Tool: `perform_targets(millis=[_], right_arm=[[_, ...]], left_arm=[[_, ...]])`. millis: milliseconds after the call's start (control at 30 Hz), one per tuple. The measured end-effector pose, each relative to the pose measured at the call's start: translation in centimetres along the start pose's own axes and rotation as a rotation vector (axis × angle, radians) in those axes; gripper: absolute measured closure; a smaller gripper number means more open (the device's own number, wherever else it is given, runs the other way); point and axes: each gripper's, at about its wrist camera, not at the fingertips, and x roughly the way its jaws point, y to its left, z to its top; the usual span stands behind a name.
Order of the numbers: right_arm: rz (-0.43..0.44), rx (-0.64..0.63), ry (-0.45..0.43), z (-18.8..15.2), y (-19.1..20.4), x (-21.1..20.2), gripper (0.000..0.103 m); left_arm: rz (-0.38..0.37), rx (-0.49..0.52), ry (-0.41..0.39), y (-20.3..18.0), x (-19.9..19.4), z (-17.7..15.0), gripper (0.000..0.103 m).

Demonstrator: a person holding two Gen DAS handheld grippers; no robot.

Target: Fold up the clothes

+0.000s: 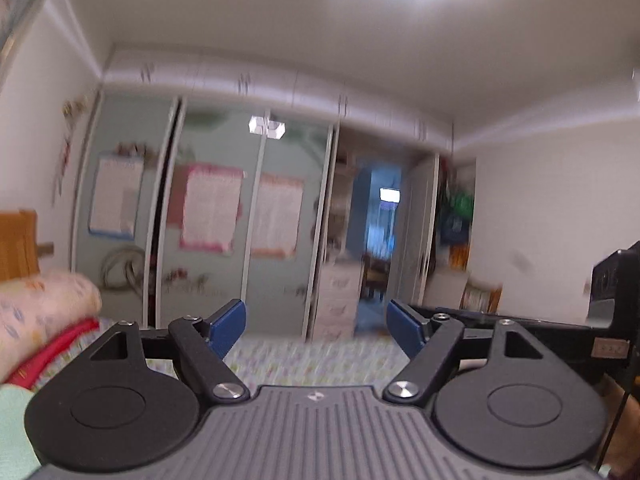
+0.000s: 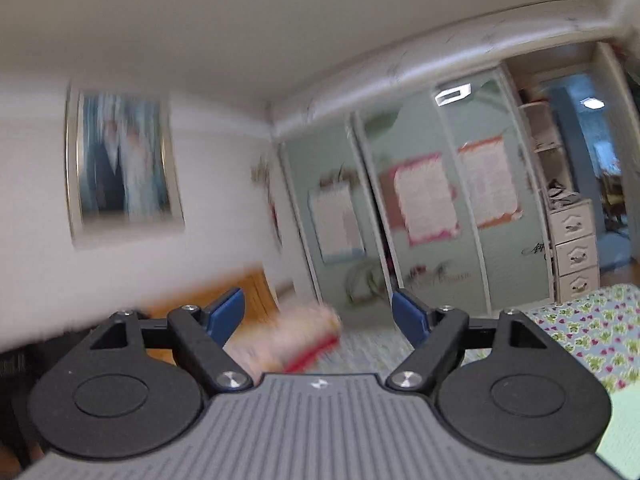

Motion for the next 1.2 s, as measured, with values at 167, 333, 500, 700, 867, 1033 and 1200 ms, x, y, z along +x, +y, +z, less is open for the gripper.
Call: perform_targets(millis=[167,333,500,700,867,1033,1200], right_arm=[[-0.075,-0.064,0.204,-17.0,-7.5,10.8,0.028],[-0.177,-0.114,0.426,-32.1,-13.2,12.4,0.036],[-0.158,-0.193,0.521,-37.9,-13.0,12.8,0.041],[-0.042,-0.439,0.574,-41.4,-9.2,16.6,0.055],[0.043,-0.629,0.617,-44.2,-6.5,19.6,0.065],[0.037,-0.717,0.675,-45.3,-6.0,20.7,0.065],[0.058,-0.892,0.698,-46.6,-5.1,20.3,0.065]], left_arm=[[0.018,-0.014,0.199,7.4,11.3,-16.9,0.04],[0.024,-0.13,0.492,11.4,15.8,-30.1,0.05],[0.103,-0.27,0.617,14.8,16.0,-34.5,0.05],[0.135,-0.274,0.707,16.4,18.2,-36.5,0.05],[0.12,-0.303,0.733,16.8,18.2,-37.3,0.049],[0.129,-0.387,0.754,16.6,17.8,-38.5,0.048],[0.125,-0.396,0.77,16.9,18.3,-37.8,0.048]])
